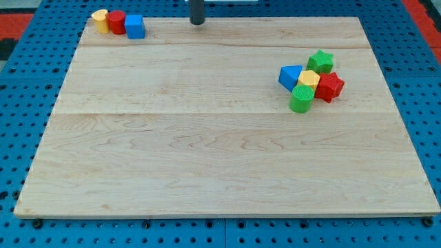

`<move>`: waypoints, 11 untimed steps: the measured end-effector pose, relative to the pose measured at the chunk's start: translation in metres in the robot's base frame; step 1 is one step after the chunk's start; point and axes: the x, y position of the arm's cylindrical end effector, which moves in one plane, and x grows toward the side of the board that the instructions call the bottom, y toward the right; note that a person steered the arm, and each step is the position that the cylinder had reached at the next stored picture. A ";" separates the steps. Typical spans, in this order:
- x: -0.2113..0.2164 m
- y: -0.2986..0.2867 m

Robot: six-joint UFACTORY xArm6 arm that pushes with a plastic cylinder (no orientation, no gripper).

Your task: Place the blue cube below the blue triangle

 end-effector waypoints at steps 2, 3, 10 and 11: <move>0.001 -0.101; 0.023 -0.119; 0.175 0.002; 0.202 0.047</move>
